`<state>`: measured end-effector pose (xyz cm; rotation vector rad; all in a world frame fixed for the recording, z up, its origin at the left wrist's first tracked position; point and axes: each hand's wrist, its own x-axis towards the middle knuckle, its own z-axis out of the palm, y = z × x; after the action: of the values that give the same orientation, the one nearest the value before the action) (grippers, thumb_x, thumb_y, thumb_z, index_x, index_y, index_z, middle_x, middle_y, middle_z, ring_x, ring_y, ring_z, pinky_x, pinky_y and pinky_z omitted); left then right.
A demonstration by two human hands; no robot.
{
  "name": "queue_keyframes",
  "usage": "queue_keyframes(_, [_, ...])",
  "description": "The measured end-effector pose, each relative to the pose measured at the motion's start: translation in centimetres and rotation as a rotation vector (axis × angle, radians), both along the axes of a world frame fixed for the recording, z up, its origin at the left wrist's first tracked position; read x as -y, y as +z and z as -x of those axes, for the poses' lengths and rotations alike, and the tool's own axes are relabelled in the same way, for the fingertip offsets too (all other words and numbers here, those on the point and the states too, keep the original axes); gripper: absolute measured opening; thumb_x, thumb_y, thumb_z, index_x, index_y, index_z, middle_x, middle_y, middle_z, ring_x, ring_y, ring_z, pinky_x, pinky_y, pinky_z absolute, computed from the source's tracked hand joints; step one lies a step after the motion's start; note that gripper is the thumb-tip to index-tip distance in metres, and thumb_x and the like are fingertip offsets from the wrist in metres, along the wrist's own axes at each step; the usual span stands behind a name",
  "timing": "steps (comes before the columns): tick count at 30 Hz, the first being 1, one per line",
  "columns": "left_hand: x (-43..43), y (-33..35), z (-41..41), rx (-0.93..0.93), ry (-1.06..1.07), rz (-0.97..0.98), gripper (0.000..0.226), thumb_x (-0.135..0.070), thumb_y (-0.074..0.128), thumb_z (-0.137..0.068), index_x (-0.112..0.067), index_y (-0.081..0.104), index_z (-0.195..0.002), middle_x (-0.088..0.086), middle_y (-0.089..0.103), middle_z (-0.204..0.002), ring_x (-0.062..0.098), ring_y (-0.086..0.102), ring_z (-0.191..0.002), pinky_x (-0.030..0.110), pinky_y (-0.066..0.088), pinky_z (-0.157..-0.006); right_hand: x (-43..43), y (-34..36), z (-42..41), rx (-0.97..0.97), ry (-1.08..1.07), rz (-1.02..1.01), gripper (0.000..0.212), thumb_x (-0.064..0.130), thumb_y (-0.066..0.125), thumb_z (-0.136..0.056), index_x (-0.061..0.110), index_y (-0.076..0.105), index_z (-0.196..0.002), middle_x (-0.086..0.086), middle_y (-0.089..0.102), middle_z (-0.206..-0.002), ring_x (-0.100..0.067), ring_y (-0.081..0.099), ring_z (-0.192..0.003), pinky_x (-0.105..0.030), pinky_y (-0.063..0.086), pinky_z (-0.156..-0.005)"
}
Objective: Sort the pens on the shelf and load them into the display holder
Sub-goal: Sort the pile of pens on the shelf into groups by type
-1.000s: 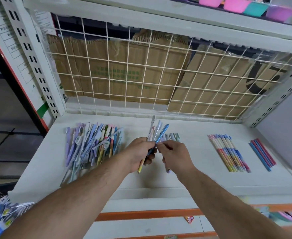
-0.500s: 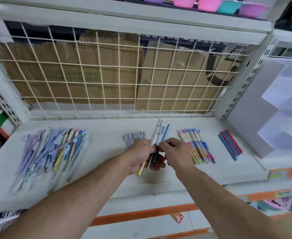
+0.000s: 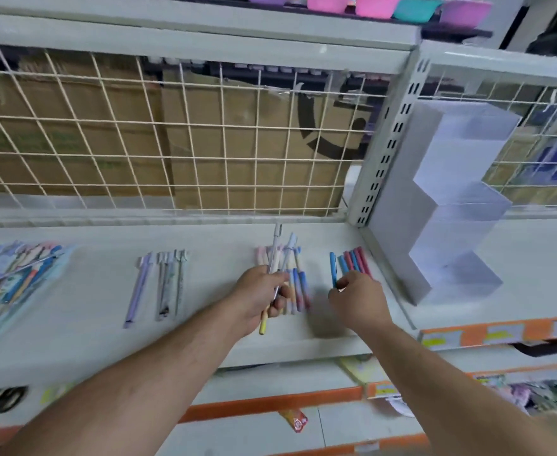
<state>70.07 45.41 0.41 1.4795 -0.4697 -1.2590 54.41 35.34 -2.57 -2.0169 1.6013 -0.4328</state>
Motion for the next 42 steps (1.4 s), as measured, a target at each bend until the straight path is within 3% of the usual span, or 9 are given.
queue_keyframes(4, [0.8, 0.1, 1.6, -0.02, 0.015, -0.007, 0.009, -0.005, 0.044, -0.101, -0.006, 0.05, -0.095, 0.008, 0.059, -0.049, 0.013, 0.038, -0.039, 0.02, 0.024, -0.039, 2.1, -0.6, 1.6, -0.137, 0.078, 0.066, 0.007, 0.016, 0.059, -0.085, 0.013, 0.064, -0.082, -0.003, 0.059, -0.07, -0.028, 0.059, -0.068, -0.028, 0.043, -0.058])
queue_keyframes(9, [1.8, 0.3, 2.0, 0.018, 0.06, -0.016, 0.007, -0.005, 0.046, -0.1, -0.005, 0.052, -0.096, 0.009, 0.053, -0.055, 0.015, 0.039, -0.041, 0.022, 0.023, -0.041, 3.1, -0.7, 2.3, -0.185, 0.132, 0.107, 0.014, 0.029, 0.06, -0.094, 0.015, 0.063, -0.097, -0.004, 0.06, -0.083, -0.024, 0.057, -0.07, -0.028, 0.037, -0.056])
queue_keyframes(16, [2.6, 0.6, 3.2, 0.007, 0.058, -0.023, 0.008, -0.005, 0.045, -0.102, -0.001, 0.052, -0.1, 0.013, 0.05, -0.063, 0.016, 0.047, -0.036, 0.021, 0.025, -0.04, 3.4, -0.3, 2.9, -0.27, 0.218, 0.152, 0.016, 0.026, 0.055, -0.095, 0.014, 0.059, -0.105, -0.007, 0.065, -0.093, -0.027, 0.063, -0.08, -0.032, 0.05, -0.065])
queue_keyframes(24, [2.9, 0.6, 2.8, -0.029, 0.089, -0.031, 0.012, -0.005, 0.046, -0.101, 0.0, 0.056, -0.104, 0.01, 0.055, -0.062, 0.015, 0.043, -0.043, 0.021, 0.027, -0.041, 3.9, 0.2, 2.0, -0.287, 0.212, 0.173, 0.015, 0.027, 0.05, -0.098, 0.015, 0.06, -0.101, 0.001, 0.055, -0.076, -0.018, 0.054, -0.064, -0.027, 0.036, -0.051])
queue_keyframes(26, [3.0, 0.6, 2.6, -0.044, 0.09, -0.021, 0.012, -0.006, 0.047, -0.101, 0.0, 0.058, -0.103, 0.009, 0.057, -0.062, 0.015, 0.044, -0.045, 0.022, 0.029, -0.041, 3.6, 0.2, 1.5, -0.202, 0.199, 0.184, 0.016, 0.029, 0.052, -0.097, 0.016, 0.061, -0.094, 0.004, 0.056, -0.072, -0.014, 0.052, -0.06, -0.025, 0.032, -0.047])
queue_keyframes(28, [3.0, 0.4, 2.4, -0.05, 0.086, -0.02, 0.014, -0.008, 0.048, -0.101, 0.0, 0.06, -0.102, 0.008, 0.058, -0.062, 0.016, 0.046, -0.047, 0.021, 0.032, -0.041, 3.2, 0.4, 0.8, 0.009, 0.218, 0.127, 0.015, 0.027, 0.059, -0.094, 0.017, 0.065, -0.085, 0.008, 0.058, -0.068, -0.009, 0.053, -0.059, -0.019, 0.034, -0.047])
queue_keyframes(31, [2.7, 0.0, 2.2, -0.041, 0.065, -0.018, 0.015, -0.01, 0.049, -0.101, -0.002, 0.063, -0.099, 0.007, 0.059, -0.064, 0.015, 0.048, -0.05, 0.022, 0.034, -0.043, 2.1, 1.1, -0.6, 0.319, 0.247, -0.051, 0.022, 0.025, 0.066, -0.092, 0.014, 0.067, -0.073, 0.008, 0.061, -0.063, -0.007, 0.053, -0.057, -0.011, 0.037, -0.049])
queue_keyframes(35, [2.0, 0.1, 1.8, -0.039, 0.018, 0.014, 0.02, -0.006, 0.046, -0.101, -0.004, 0.063, -0.092, 0.006, 0.056, -0.06, 0.016, 0.047, -0.048, 0.024, 0.031, -0.045, 0.6, 2.4, -2.1, 0.584, 0.236, -0.329, 0.022, 0.025, 0.069, -0.094, 0.011, 0.074, -0.078, 0.008, 0.062, -0.057, 0.001, 0.049, -0.043, -0.012, 0.037, -0.044])
queue_keyframes(42, [-0.7, 0.7, -0.7, -0.046, -0.052, 0.045, 0.019, -0.005, 0.043, -0.103, -0.001, 0.061, -0.1, 0.011, 0.063, -0.062, 0.022, 0.056, -0.051, 0.025, 0.045, -0.046, -1.8, 3.1, -5.2, 0.614, 0.184, -0.382, 0.013, 0.013, 0.069, -0.088, 0.008, 0.069, -0.076, 0.002, 0.067, -0.065, -0.006, 0.046, -0.039, -0.023, 0.036, -0.038])
